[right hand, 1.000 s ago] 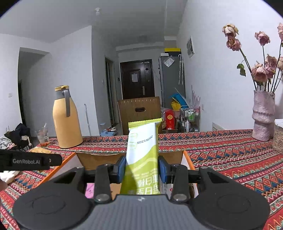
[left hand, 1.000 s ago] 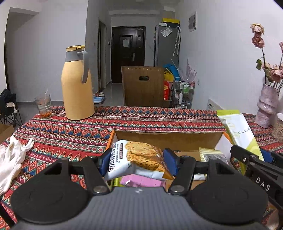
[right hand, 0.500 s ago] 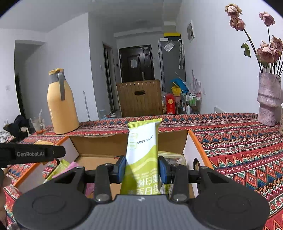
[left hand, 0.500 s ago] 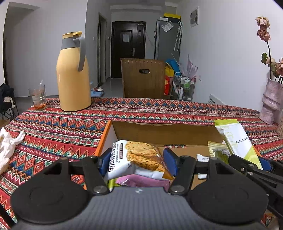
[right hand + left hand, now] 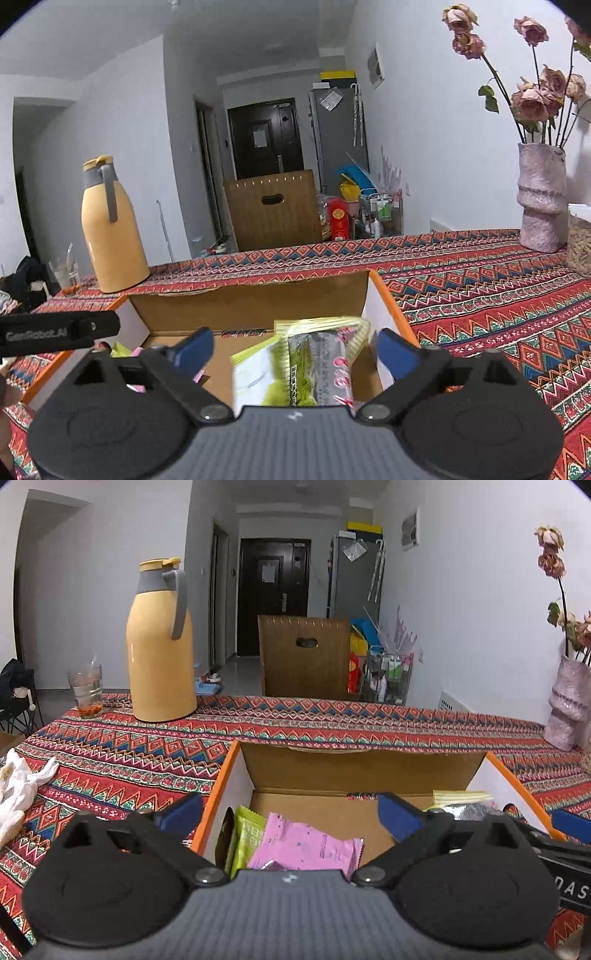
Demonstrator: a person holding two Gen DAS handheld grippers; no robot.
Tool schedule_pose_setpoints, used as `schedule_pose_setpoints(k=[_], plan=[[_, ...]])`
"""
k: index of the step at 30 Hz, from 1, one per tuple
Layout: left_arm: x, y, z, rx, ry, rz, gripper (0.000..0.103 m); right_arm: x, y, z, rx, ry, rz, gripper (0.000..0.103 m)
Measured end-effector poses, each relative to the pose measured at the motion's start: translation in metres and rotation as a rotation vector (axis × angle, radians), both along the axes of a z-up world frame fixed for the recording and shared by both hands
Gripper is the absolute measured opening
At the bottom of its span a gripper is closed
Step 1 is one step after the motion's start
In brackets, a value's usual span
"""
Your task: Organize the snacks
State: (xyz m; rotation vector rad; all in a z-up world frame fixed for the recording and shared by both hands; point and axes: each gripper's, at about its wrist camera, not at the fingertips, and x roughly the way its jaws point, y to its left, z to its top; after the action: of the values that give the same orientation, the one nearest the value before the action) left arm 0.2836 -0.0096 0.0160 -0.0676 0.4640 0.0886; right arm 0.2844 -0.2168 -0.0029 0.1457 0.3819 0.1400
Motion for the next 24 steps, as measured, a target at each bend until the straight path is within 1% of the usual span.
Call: schedule_pose_setpoints(k=[17,24], plan=[[-0.0019,0.0008,0.0005,-0.012,0.003,-0.003,0.103,-0.0023,-0.0009,0.0005,-0.003,-0.014,-0.015,0.103],[-0.0043,-0.0022,0.007,-0.008,-0.008,0.0,0.103,-0.0044,-0.0022,0.0087,-0.009,-0.038,-0.024,0.103]])
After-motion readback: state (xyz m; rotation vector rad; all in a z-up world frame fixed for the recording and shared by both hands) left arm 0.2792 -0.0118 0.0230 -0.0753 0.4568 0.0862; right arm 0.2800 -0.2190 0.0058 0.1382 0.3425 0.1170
